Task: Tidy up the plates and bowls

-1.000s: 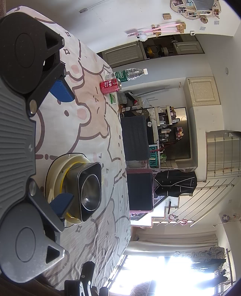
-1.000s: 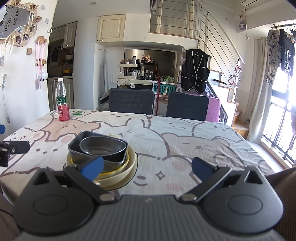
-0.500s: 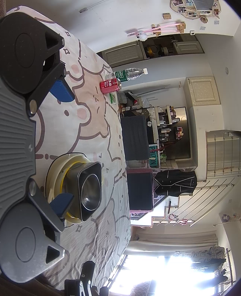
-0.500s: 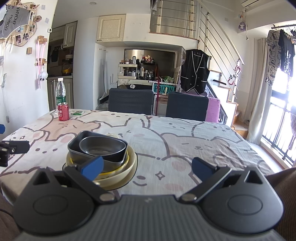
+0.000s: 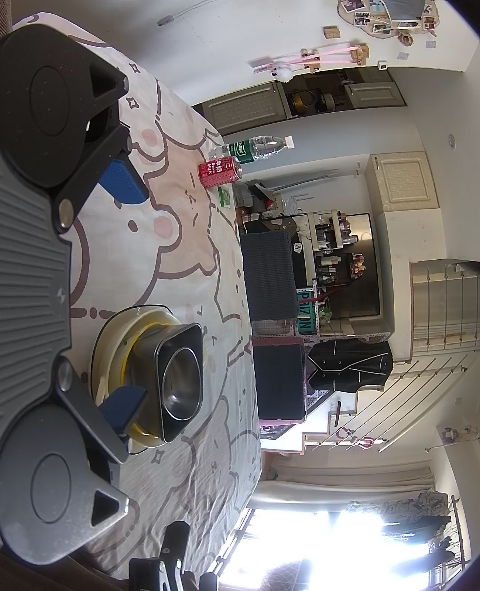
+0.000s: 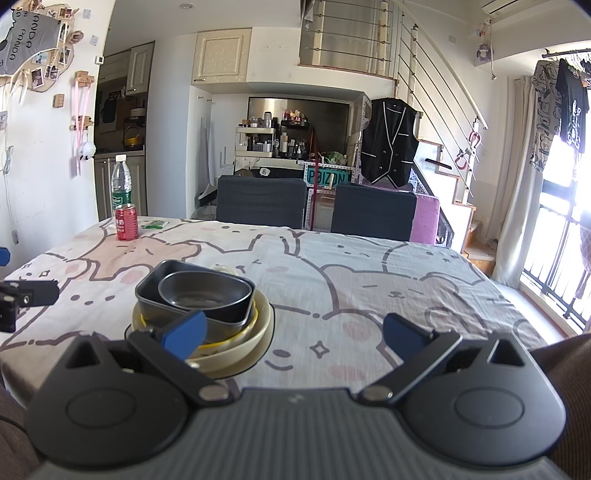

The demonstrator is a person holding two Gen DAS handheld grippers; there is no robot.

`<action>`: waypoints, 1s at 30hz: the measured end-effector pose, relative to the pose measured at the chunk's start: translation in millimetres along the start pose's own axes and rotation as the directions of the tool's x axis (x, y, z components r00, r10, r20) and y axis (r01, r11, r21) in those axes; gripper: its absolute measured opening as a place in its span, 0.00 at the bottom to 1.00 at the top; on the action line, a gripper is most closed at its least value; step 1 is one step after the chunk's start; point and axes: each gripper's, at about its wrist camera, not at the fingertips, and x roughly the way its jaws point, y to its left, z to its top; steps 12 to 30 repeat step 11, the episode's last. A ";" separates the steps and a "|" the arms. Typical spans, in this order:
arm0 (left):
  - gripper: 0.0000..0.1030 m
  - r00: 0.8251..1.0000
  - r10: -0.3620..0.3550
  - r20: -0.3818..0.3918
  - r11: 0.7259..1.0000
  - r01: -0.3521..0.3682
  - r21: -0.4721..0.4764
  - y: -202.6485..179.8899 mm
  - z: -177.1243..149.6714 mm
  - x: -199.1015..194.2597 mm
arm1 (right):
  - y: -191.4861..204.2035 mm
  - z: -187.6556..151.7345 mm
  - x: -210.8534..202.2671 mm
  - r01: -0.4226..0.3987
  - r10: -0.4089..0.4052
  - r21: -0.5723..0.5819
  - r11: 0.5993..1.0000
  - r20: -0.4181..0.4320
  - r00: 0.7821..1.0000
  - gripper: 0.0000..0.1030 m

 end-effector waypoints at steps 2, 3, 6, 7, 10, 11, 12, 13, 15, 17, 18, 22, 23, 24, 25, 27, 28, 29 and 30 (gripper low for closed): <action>1.00 1.000 0.004 -0.001 1.000 -0.004 0.001 -0.1 -0.2 0.2 | 0.0 0.0 0.0 0.000 0.000 -0.001 1.000 0.000 1.000 1.00; 1.00 1.000 0.005 -0.002 1.000 -0.005 0.002 -0.5 -0.1 0.4 | 0.0 0.0 0.0 0.000 0.000 -0.001 1.000 0.000 1.000 1.00; 1.00 1.000 0.005 -0.002 1.000 -0.005 0.001 -0.8 0.0 0.6 | 0.2 0.0 0.0 0.000 0.000 0.000 1.000 0.000 1.000 1.00; 1.00 1.000 0.006 -0.003 1.000 -0.006 0.001 -1.5 0.5 0.8 | 0.2 -0.1 0.0 0.000 0.000 0.000 1.000 0.000 1.000 1.00; 1.00 1.000 0.008 -0.004 1.000 -0.008 0.000 -2.9 1.1 0.5 | 0.1 0.0 0.1 0.000 0.000 -0.001 1.000 0.000 1.000 1.00; 1.00 1.000 0.009 -0.005 1.000 -0.009 -0.001 -3.0 1.1 0.5 | -0.1 0.2 0.3 0.000 0.000 -0.001 1.000 0.000 1.000 1.00; 1.00 1.000 0.009 -0.005 1.000 -0.009 -0.001 -3.0 1.1 0.5 | -0.1 0.2 0.3 0.000 0.000 -0.001 1.000 0.000 1.000 1.00; 1.00 1.000 0.009 -0.005 1.000 -0.009 -0.001 -3.0 1.1 0.5 | -0.1 0.2 0.3 0.000 0.000 -0.001 1.000 0.000 1.000 1.00; 1.00 1.000 0.009 -0.005 1.000 -0.009 -0.001 -3.0 1.1 0.5 | -0.1 0.2 0.3 0.000 0.000 -0.001 1.000 0.000 1.000 1.00; 1.00 1.000 0.009 -0.005 1.000 -0.009 -0.001 -3.0 1.1 0.5 | -0.1 0.2 0.3 0.000 0.000 -0.001 1.000 0.000 1.000 1.00; 1.00 1.000 0.009 -0.005 1.000 -0.009 -0.001 -3.0 1.1 0.5 | -0.1 0.2 0.3 0.000 0.000 -0.001 1.000 0.000 1.000 1.00; 1.00 1.000 0.009 -0.005 1.000 -0.009 -0.001 -3.0 1.1 0.5 | -0.1 0.2 0.3 0.000 0.000 -0.001 1.000 0.000 1.000 1.00; 1.00 1.000 0.009 -0.005 1.000 -0.009 -0.001 -3.0 1.1 0.5 | -0.1 0.2 0.3 0.000 0.000 -0.001 1.000 0.000 1.000 1.00; 1.00 1.000 0.009 -0.005 1.000 -0.009 -0.001 -3.0 1.1 0.5 | -0.1 0.2 0.3 0.000 0.000 -0.001 1.000 0.000 1.000 1.00; 1.00 1.000 0.009 -0.005 1.000 -0.009 -0.001 -3.0 1.1 0.5 | -0.1 0.2 0.3 0.000 0.000 -0.001 1.000 0.000 1.000 1.00; 1.00 1.000 0.009 -0.005 1.000 -0.009 -0.001 -3.0 1.1 0.5 | -0.1 0.2 0.3 0.000 0.000 -0.001 1.000 0.000 1.000 1.00; 1.00 1.000 0.009 -0.005 1.000 -0.009 -0.001 -3.0 1.1 0.5 | -0.1 0.2 0.3 0.000 0.000 -0.001 1.000 0.000 1.000 1.00; 1.00 1.000 0.009 -0.005 1.000 -0.009 -0.001 -3.0 1.1 0.5 | -0.1 0.2 0.3 0.000 0.000 -0.001 1.000 0.000 1.000 1.00; 1.00 1.000 0.009 -0.005 1.000 -0.009 -0.001 -3.0 1.1 0.5 | -0.1 0.2 0.3 0.000 0.000 -0.001 1.000 0.000 1.000 1.00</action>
